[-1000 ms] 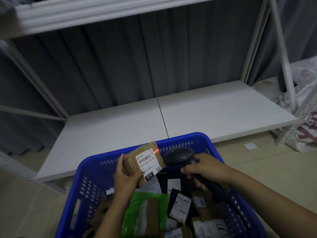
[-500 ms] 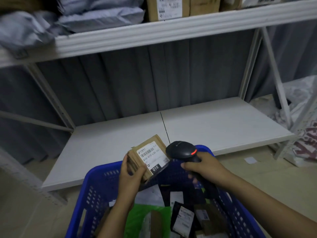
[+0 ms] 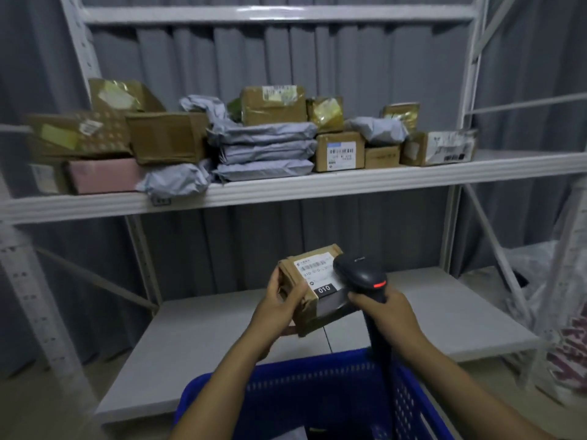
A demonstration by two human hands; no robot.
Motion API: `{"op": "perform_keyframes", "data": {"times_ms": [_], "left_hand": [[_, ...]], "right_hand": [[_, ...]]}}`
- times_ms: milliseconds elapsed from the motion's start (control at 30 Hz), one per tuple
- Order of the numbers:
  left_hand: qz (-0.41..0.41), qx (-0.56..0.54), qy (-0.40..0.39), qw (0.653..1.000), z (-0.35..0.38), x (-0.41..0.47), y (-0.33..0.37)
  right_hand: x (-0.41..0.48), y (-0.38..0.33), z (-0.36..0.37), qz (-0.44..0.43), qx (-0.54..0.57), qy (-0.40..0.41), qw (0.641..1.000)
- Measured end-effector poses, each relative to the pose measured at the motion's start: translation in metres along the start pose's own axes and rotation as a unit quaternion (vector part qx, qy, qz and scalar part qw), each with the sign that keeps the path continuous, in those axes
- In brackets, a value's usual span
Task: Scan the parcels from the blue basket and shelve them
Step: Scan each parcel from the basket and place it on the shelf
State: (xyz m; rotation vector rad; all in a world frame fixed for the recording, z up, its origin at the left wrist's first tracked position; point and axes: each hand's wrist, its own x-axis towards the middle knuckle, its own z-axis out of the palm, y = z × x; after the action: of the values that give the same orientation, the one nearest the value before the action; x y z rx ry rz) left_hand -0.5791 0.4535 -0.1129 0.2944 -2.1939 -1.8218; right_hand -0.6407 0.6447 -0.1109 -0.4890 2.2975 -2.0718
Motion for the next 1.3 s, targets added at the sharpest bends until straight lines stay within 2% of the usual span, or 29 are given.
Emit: {"op": "perform_keyframes", "data": {"times_ms": [67, 133, 233, 333, 467, 733, 867, 1000, 1167, 1300], "left_hand": [[0.032, 0.047, -0.061, 0.997, -0.008, 0.002, 0.022], [0.064, 0.133, -0.082, 0.986, -0.018, 0.006, 0.039], [0.112, 0.213, -0.043, 0.97, -0.032, 0.011, 0.07], [0.145, 0.209, -0.002, 0.967, -0.047, 0.009, 0.106], [0.214, 0.193, 0.094, 0.953, -0.076, 0.003, 0.148], [0.311, 0.199, 0.322, 0.872, -0.144, 0.004, 0.222], [0.301, 0.276, 0.427, 0.807, -0.177, 0.026, 0.25], [0.251, 0.317, 0.481, 0.778, -0.199, 0.065, 0.259], [0.199, 0.364, 0.48, 0.773, -0.206, 0.104, 0.249], [0.25, 0.449, 0.472, 0.716, -0.209, 0.121, 0.236]], "right_hand": [[0.003, -0.025, -0.003, 0.001, 0.03, 0.024, 0.999], [0.005, -0.049, -0.005, 0.006, 0.061, 0.039, 0.997], [0.008, -0.082, -0.007, 0.002, 0.093, 0.049, 0.994], [0.007, -0.118, 0.0, -0.022, 0.095, 0.029, 0.995], [0.015, -0.163, 0.019, -0.056, 0.094, 0.025, 0.994], [0.046, -0.234, 0.068, -0.104, 0.141, -0.021, 0.984], [0.063, -0.257, 0.097, -0.124, 0.121, -0.038, 0.984], [0.078, -0.265, 0.12, -0.124, 0.112, -0.064, 0.984], [0.096, -0.26, 0.133, -0.113, 0.099, -0.071, 0.986], [0.109, -0.252, 0.136, -0.109, 0.086, -0.067, 0.988]]}}
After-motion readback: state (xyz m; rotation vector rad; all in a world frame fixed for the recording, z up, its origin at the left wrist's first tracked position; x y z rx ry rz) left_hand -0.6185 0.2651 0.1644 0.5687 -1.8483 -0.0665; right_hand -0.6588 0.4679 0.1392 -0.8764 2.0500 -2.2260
